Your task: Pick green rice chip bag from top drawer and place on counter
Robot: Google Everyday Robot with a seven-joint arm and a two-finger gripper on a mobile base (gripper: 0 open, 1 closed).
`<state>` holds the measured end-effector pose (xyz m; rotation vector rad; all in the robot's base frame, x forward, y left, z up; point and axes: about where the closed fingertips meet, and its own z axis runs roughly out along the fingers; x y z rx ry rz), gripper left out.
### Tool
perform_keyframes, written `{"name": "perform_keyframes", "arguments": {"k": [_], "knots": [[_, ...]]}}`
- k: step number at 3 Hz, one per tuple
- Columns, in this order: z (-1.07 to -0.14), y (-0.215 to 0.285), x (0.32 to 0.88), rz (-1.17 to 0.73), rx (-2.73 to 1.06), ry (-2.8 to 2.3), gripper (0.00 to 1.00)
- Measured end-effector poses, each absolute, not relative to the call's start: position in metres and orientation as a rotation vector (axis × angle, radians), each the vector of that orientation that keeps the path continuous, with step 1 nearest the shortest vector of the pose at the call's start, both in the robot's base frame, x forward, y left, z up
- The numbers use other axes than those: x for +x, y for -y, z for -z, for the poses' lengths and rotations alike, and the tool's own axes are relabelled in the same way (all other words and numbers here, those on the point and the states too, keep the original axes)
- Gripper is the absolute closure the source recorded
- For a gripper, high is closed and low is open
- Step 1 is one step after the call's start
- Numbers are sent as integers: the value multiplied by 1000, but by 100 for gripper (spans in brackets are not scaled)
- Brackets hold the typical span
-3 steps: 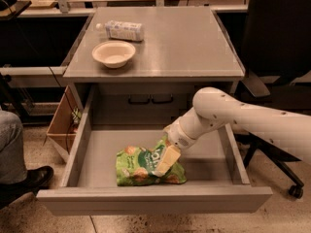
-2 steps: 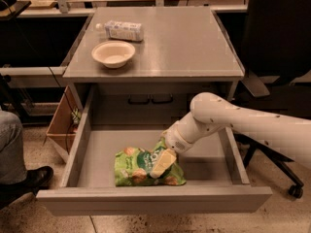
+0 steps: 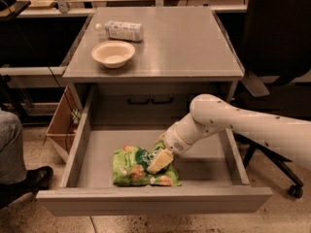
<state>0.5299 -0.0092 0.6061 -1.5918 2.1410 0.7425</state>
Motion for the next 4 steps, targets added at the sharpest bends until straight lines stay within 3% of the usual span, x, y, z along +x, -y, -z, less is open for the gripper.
{"name": "perform_keyframes", "arguments": {"k": [1,2,4], "knots": [[-631,28,538,-652,-1570,-2152,86],[-666,57,550,-517,-1568,-2176,100],[-761,151,561,-161,-1557,-2269,100]]}}
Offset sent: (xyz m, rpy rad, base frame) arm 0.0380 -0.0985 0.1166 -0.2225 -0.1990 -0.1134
